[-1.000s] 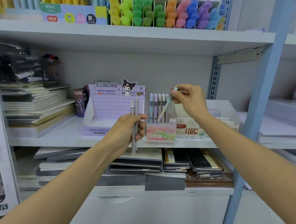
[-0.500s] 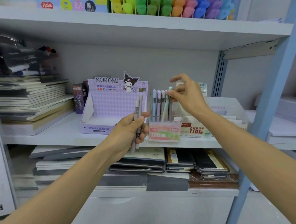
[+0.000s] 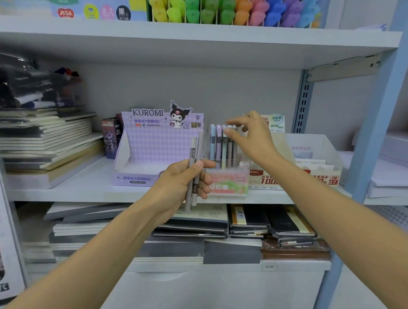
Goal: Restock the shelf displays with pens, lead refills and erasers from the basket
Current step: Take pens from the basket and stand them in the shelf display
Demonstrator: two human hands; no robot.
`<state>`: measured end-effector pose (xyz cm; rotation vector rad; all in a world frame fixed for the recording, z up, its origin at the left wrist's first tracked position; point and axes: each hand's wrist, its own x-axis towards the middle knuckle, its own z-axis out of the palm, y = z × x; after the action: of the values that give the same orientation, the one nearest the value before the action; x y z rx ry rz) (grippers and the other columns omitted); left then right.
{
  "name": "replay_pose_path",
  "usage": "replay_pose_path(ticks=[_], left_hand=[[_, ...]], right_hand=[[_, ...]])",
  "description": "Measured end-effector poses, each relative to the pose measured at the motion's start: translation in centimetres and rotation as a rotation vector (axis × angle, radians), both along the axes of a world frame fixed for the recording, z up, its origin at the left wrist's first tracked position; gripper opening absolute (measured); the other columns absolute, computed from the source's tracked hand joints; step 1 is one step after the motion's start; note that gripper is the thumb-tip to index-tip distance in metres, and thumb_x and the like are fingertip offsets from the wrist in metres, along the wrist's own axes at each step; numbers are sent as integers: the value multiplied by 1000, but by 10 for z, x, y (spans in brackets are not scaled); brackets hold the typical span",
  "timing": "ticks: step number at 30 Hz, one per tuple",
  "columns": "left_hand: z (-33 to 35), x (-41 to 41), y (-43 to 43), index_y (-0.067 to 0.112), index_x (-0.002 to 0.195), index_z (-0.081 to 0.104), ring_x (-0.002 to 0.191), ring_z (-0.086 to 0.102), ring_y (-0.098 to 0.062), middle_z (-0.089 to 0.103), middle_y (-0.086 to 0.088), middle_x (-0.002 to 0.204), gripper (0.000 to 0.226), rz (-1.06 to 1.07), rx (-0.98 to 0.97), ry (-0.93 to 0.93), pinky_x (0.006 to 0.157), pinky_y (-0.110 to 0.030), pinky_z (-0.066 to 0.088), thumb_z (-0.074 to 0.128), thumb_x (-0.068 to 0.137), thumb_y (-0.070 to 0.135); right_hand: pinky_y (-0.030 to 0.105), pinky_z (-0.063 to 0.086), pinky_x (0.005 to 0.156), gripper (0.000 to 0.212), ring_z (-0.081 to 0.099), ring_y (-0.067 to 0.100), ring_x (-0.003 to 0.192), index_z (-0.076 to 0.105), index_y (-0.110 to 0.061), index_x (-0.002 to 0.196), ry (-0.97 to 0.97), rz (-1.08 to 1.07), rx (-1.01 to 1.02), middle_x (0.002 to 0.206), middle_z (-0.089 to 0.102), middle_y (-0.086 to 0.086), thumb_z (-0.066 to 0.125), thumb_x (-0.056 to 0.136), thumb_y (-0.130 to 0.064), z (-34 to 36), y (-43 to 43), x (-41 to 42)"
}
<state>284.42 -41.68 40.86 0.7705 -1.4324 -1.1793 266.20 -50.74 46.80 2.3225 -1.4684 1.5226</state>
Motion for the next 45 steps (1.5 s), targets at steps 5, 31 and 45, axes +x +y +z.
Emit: replay_pose_path(ticks=[5, 31, 45], left_hand=[[3, -9, 6, 3, 114, 63, 63, 61, -15, 65, -5, 73, 29, -30, -16, -66, 62, -23, 54, 42, 103, 20], [26, -16, 32, 9, 96, 70, 44, 49, -7, 75, -2, 82, 17, 385, -86, 116, 39, -14, 34, 73, 84, 21], [36, -21, 17, 11, 93, 61, 56, 47, -8, 59, -1, 76, 14, 272, 11, 116, 46, -19, 40, 54, 96, 23]], right_hand=[[22, 52, 65, 26, 64, 8, 70, 64, -15, 116, -368, 565, 327, 90, 71, -3, 61, 94, -28, 7, 39, 0], [26, 58, 72, 22, 69, 18, 78, 71, -9, 102, -157, 660, 425, 90, 74, 7, 67, 89, -26, -6, 82, -20], [23, 56, 71, 16, 67, 11, 75, 56, -1, 109, -415, 485, 161, 93, 69, 11, 49, 100, -12, 34, 64, -23]])
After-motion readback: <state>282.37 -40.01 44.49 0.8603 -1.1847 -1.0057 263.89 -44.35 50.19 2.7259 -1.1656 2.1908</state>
